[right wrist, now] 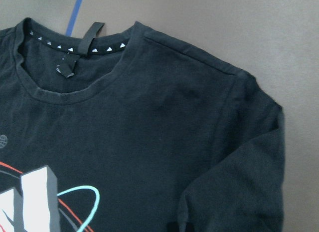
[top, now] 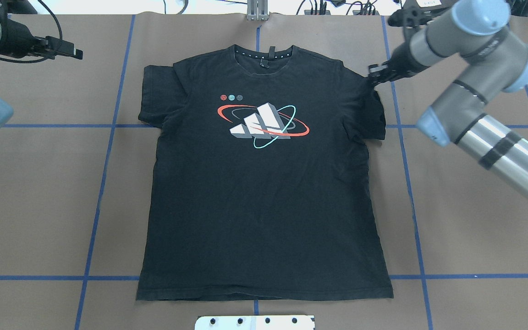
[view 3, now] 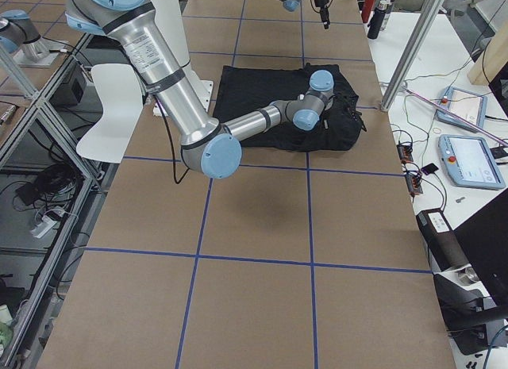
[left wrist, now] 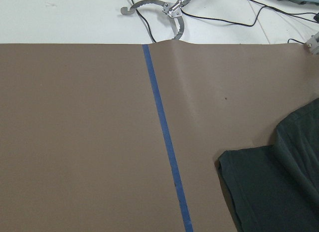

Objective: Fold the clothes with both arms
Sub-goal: 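Fold the grasped sleeve inward over the shirt body with the right gripper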

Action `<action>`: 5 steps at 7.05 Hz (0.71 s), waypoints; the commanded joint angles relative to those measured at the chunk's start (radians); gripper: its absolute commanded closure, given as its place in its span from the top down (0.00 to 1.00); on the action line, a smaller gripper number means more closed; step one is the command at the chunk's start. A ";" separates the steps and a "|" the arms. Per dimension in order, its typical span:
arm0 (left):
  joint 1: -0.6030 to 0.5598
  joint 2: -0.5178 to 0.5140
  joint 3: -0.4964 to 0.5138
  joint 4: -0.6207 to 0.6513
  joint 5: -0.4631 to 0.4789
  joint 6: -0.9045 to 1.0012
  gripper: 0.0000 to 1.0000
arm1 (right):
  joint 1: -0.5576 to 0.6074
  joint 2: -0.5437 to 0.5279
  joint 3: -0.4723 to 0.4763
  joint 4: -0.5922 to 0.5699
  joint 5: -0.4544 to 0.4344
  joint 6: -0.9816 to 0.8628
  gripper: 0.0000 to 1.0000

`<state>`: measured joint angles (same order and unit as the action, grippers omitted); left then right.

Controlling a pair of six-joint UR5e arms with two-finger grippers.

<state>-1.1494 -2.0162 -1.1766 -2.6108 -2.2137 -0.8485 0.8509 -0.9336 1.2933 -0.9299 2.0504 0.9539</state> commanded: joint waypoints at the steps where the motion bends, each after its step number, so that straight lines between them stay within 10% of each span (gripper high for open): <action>1: -0.001 0.002 0.000 0.000 0.000 0.000 1.00 | -0.056 0.112 -0.043 -0.099 -0.105 0.072 0.00; 5: -0.001 0.002 0.000 0.001 0.000 0.000 1.00 | -0.055 0.213 -0.198 -0.112 -0.209 0.072 0.00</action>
<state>-1.1505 -2.0151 -1.1766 -2.6098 -2.2135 -0.8494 0.7954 -0.7294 1.1108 -1.0403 1.8623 1.0254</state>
